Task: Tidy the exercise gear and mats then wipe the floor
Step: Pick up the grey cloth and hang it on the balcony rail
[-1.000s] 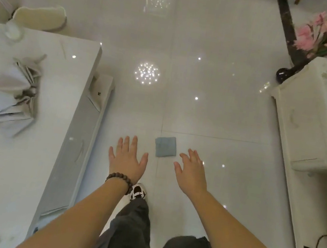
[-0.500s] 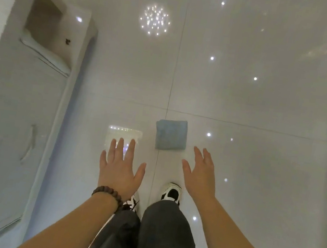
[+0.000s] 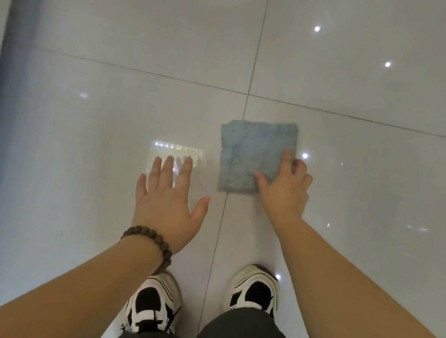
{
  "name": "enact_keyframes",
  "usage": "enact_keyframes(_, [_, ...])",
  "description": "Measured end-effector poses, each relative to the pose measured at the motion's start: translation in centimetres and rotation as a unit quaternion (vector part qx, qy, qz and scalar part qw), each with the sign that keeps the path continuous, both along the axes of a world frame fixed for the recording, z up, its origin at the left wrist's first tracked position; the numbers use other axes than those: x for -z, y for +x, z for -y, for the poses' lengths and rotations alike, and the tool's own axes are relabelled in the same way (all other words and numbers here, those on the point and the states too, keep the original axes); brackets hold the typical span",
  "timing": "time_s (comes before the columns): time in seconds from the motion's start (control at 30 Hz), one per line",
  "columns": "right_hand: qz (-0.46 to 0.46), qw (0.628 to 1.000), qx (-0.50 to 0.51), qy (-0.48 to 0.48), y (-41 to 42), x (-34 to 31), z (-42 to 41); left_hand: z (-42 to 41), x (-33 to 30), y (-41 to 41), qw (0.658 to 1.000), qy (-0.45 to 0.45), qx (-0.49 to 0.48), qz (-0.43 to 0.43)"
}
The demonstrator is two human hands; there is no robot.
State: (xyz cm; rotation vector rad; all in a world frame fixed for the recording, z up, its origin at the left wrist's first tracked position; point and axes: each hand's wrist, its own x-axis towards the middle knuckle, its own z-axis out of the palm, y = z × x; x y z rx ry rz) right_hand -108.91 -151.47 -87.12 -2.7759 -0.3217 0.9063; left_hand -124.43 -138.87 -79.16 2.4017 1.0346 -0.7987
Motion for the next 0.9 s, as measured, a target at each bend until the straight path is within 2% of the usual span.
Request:
enact_keyframes(0.07, [0.017,1.0,0.019,-0.006,0.2,0.7,-0.6,0.0,0.7,0.3,1.0,0.002,-0.005,0.009])
enact_keyframes(0.17, [-0.004,0.995,0.066,0.07,0.1,1.2,-1.6,-0.1,1.0,0.4,1.0,0.0,-0.002,0.015])
enact_keyframes(0.4, [0.022,0.995,0.037,0.092,0.7,-4.0,-1.6,-0.2,-3.1,1.5,1.0,0.007,0.012,0.011])
enact_keyframes(0.63, [0.049,0.986,0.026,0.159,2.3,-19.1,1.3,-0.1,-16.7,4.8,0.996,0.026,0.043,0.074])
enact_keyframes(0.9, [0.086,0.976,0.063,0.192,3.5,-43.0,5.2,1.9,-36.8,7.2,0.988,0.035,0.118,0.093])
